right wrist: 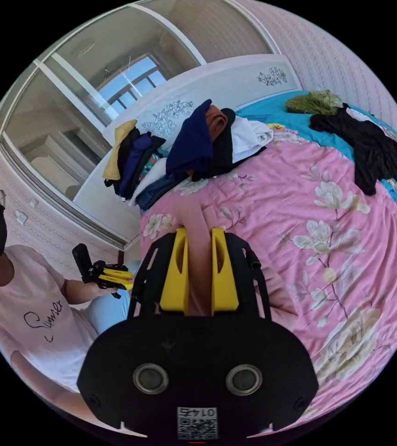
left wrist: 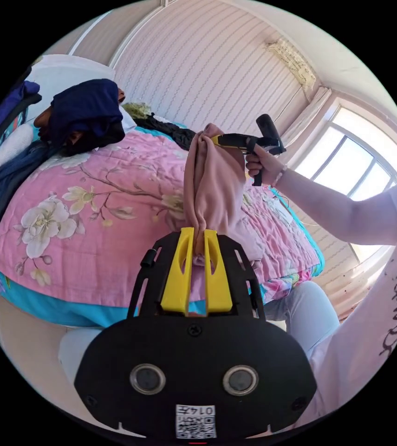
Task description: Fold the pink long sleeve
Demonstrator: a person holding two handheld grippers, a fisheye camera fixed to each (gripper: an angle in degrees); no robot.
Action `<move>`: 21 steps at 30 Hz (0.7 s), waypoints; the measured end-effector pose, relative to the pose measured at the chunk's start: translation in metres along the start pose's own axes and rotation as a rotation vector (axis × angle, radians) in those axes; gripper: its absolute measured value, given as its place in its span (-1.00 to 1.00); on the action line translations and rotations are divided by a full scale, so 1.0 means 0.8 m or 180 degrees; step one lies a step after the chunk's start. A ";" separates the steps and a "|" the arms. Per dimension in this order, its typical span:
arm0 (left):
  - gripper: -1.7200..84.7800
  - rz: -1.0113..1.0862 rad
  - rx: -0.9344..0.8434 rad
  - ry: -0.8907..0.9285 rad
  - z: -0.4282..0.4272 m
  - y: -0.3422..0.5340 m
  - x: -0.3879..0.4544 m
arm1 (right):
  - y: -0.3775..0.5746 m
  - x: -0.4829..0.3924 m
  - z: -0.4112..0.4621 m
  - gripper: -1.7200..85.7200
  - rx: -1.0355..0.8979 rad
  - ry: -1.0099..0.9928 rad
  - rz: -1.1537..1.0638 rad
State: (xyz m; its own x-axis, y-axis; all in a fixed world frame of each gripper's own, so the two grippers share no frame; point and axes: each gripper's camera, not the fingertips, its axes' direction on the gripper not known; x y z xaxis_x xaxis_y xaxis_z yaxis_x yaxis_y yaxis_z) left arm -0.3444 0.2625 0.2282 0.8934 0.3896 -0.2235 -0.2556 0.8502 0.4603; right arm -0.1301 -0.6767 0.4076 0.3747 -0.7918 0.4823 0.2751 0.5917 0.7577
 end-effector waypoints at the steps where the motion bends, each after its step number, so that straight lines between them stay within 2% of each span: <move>1: -0.87 0.0024 0.0155 0.0100 -0.012 -0.002 0.006 | 0.004 -0.016 -0.020 -0.78 0.0116 0.0002 -0.0042; 6: -0.87 0.0188 0.0762 0.0092 -0.048 -0.040 0.001 | -0.057 -0.106 -0.076 -0.78 0.0436 -0.0004 -0.0641; 9: -0.86 0.0155 0.1413 -0.0018 -0.083 -0.096 -0.035 | -0.183 -0.185 -0.072 -0.77 0.0309 0.0174 -0.1207; 11: -0.85 -0.0030 0.1849 -0.0440 -0.103 -0.148 -0.083 | -0.304 -0.255 -0.033 -0.72 0.0168 0.0581 -0.1551; 12: -0.85 -0.0152 0.1897 -0.0527 -0.104 -0.161 -0.101 | -0.329 -0.270 -0.018 -0.70 0.0114 0.0771 -0.1612; 14: -0.84 -0.0764 0.1876 -0.0662 -0.099 -0.196 -0.183 | -0.392 -0.295 0.058 -0.59 -0.0060 0.1704 -0.1552; 15: -0.84 -0.0871 0.1832 -0.0677 -0.095 -0.202 -0.203 | -0.397 -0.293 0.078 -0.58 -0.0107 0.1823 -0.1489; 17: -0.84 -0.1157 0.1331 -0.1127 -0.066 -0.220 -0.262 | -0.386 -0.270 0.160 -0.57 -0.0408 0.1977 -0.1272; 20: -0.84 -0.0934 0.1044 -0.1130 -0.040 -0.226 -0.284 | -0.343 -0.230 0.239 -0.59 -0.0730 0.2148 -0.1146; 21: -0.84 -0.0882 0.1031 -0.1158 -0.039 -0.227 -0.283 | -0.336 -0.229 0.240 -0.60 -0.0637 0.2118 -0.1151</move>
State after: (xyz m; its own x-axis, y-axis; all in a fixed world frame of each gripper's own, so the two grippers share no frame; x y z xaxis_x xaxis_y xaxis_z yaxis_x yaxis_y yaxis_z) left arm -0.5122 0.0312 0.1682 0.9956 -0.0289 -0.0891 0.0820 0.7289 0.6797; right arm -0.4427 -0.7197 0.1998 0.6660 -0.7208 -0.1921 0.6118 0.3805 0.6935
